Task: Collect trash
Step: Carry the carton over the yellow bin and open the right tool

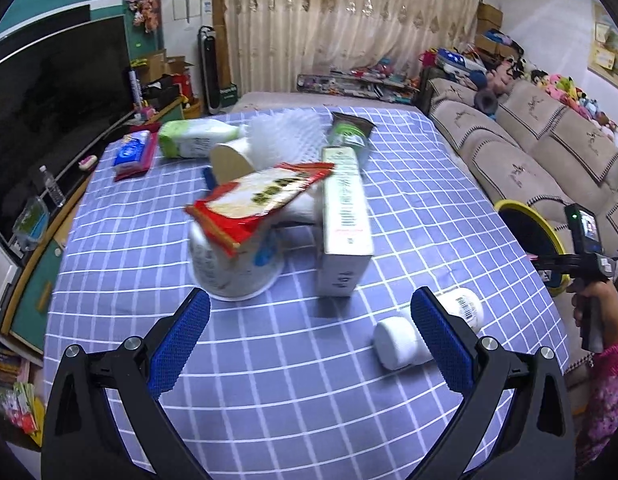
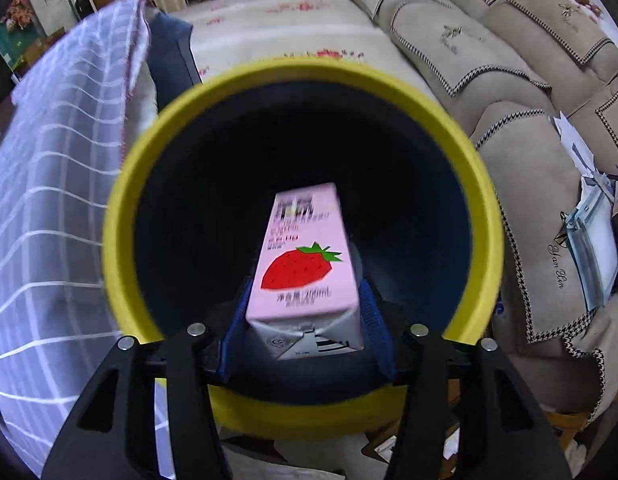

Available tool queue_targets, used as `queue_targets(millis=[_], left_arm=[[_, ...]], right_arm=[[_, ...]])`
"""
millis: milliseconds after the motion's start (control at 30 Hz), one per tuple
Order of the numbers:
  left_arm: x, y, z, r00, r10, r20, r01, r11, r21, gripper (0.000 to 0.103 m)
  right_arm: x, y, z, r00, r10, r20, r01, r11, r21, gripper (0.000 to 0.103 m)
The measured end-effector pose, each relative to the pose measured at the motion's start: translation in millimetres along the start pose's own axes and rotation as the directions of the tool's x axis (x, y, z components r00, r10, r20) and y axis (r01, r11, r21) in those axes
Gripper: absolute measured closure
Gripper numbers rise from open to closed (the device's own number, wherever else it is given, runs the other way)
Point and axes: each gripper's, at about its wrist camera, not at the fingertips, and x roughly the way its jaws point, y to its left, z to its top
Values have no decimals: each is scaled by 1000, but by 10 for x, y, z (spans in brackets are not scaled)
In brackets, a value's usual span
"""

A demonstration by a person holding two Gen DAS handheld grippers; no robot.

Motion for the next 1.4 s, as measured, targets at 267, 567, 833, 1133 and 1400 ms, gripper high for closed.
queue_targets(millis=[267, 567, 833, 1133, 1400], left_arm=[[255, -199, 108, 1000, 1, -26, 0, 999, 34, 4], [556, -264, 216, 999, 36, -25, -35, 998, 44, 4], [705, -234, 294, 999, 37, -12, -37, 999, 38, 24], [888, -179, 318, 999, 11, -32, -11, 1000, 15, 72], [749, -283, 341, 1000, -13, 4, 12, 998, 63, 72]], right_arm=[[42, -34, -28, 1000, 21, 10, -21, 1000, -1, 52], [-229, 3, -201, 996, 48, 72, -48, 999, -11, 49], [-349, 42, -190, 991, 87, 103, -85, 996, -23, 47], [-408, 61, -226, 988, 93, 120, -90, 996, -28, 47], [-466, 80, -251, 984, 104, 142, -101, 994, -30, 47]])
